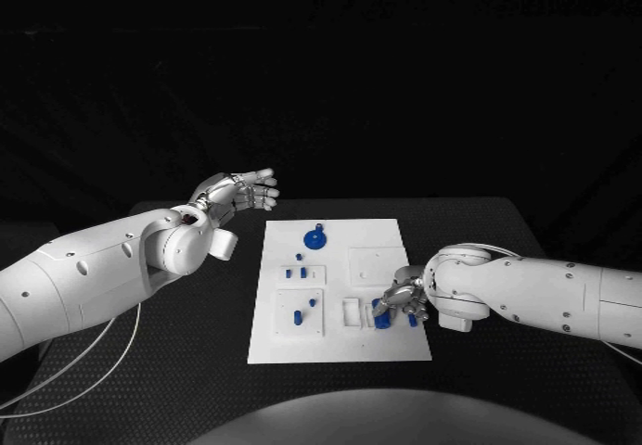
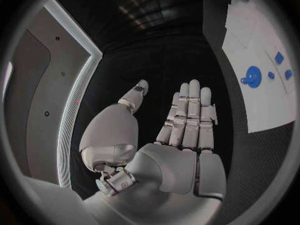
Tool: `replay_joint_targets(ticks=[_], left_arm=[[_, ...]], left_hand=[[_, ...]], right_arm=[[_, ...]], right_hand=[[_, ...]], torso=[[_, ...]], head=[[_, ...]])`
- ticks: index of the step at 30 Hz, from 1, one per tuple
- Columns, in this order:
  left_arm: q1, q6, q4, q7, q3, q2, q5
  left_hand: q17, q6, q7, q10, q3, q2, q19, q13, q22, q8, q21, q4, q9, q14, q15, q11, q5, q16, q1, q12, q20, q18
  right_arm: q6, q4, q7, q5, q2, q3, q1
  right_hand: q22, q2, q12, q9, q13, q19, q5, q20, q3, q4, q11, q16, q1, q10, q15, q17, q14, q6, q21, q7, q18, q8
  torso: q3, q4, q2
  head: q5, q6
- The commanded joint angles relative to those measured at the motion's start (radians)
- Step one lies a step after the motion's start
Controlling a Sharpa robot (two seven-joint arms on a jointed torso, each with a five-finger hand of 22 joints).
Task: Assemble the parts on the task board
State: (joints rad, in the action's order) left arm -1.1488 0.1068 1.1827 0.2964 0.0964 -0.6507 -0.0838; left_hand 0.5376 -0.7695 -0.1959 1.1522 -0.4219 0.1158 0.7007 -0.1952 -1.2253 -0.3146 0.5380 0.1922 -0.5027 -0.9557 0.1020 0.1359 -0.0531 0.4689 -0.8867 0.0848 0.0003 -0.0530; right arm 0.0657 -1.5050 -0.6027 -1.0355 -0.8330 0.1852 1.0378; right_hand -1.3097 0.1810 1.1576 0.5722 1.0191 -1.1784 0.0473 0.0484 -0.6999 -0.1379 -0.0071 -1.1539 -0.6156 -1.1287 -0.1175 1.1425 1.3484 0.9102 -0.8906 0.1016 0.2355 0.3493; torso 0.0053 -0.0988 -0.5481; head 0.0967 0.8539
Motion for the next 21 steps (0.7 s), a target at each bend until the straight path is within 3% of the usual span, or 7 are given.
replay_joint_targets(ticks=[1, 6, 12, 21], left_arm=[[-0.001, -0.017, 0.004, 0.014, -0.001, 0.003, 0.002], [-0.001, -0.018, 0.004, 0.014, -0.001, 0.004, 0.002], [-0.001, -0.018, 0.005, 0.012, -0.001, 0.005, 0.002], [-0.001, -0.020, 0.004, 0.008, -0.001, 0.006, 0.002]], left_hand=[[0.001, 0.007, 0.001, -0.009, 0.006, -0.003, -0.002, 0.001, -0.001, -0.003, -0.003, -0.002, 0.002, 0.006, 0.003, -0.001, 0.003, -0.004, 0.005, -0.005, 0.004, -0.010], [0.002, 0.007, 0.001, -0.009, 0.006, -0.004, -0.002, 0.001, -0.001, -0.003, -0.004, -0.001, 0.002, 0.007, 0.003, -0.001, 0.003, -0.005, 0.005, -0.005, 0.004, -0.010], [0.003, 0.007, 0.001, -0.009, 0.006, -0.006, -0.002, 0.001, -0.001, -0.003, -0.004, -0.001, 0.002, 0.007, 0.003, -0.001, 0.003, -0.005, 0.005, -0.005, 0.004, -0.010], [0.005, 0.008, 0.001, -0.010, 0.005, -0.009, -0.002, 0.002, -0.002, -0.004, -0.005, 0.000, 0.002, 0.006, 0.003, -0.001, 0.003, -0.007, 0.003, -0.005, 0.004, -0.011]], right_arm=[[-0.006, 0.001, -0.001, -0.004, 0.005, 0.002, -0.007], [-0.002, 0.004, -0.001, -0.006, 0.013, 0.003, -0.009], [-0.019, 0.005, -0.002, -0.013, 0.018, 0.005, -0.010], [-0.049, 0.002, -0.003, -0.019, 0.023, 0.005, -0.010]], right_hand=[[-0.018, -0.006, 0.001, 0.001, 0.002, 0.003, 0.002, 0.004, -0.001, -0.012, 0.000, -0.006, 0.006, 0.009, 0.002, -0.002, -0.005, 0.008, -0.008, 0.004, 0.026, -0.004], [-0.017, -0.021, 0.000, 0.005, 0.005, 0.005, 0.002, 0.003, -0.006, -0.036, 0.000, -0.009, -0.003, 0.007, 0.002, -0.004, -0.005, 0.010, -0.013, 0.004, 0.026, -0.006], [-0.017, -0.060, -0.001, 0.010, 0.008, 0.007, 0.001, 0.002, -0.007, -0.082, -0.001, -0.013, -0.025, 0.005, 0.002, -0.008, -0.005, 0.016, -0.019, 0.003, 0.026, -0.007], [-0.015, -0.074, -0.003, 0.015, 0.010, 0.007, 0.001, -0.001, -0.005, -0.107, -0.001, -0.016, -0.035, 0.000, 0.002, -0.011, -0.005, 0.024, -0.024, 0.002, 0.026, -0.008]], torso=[[-0.0013, 0.0001, 0.000], [-0.0014, 0.0000, 0.000], [-0.0019, -0.0001, 0.000], [-0.0012, 0.0005, 0.000]], head=[[0.001, 0.004], [0.002, 0.006], [0.002, 0.009], [0.000, 0.012]])
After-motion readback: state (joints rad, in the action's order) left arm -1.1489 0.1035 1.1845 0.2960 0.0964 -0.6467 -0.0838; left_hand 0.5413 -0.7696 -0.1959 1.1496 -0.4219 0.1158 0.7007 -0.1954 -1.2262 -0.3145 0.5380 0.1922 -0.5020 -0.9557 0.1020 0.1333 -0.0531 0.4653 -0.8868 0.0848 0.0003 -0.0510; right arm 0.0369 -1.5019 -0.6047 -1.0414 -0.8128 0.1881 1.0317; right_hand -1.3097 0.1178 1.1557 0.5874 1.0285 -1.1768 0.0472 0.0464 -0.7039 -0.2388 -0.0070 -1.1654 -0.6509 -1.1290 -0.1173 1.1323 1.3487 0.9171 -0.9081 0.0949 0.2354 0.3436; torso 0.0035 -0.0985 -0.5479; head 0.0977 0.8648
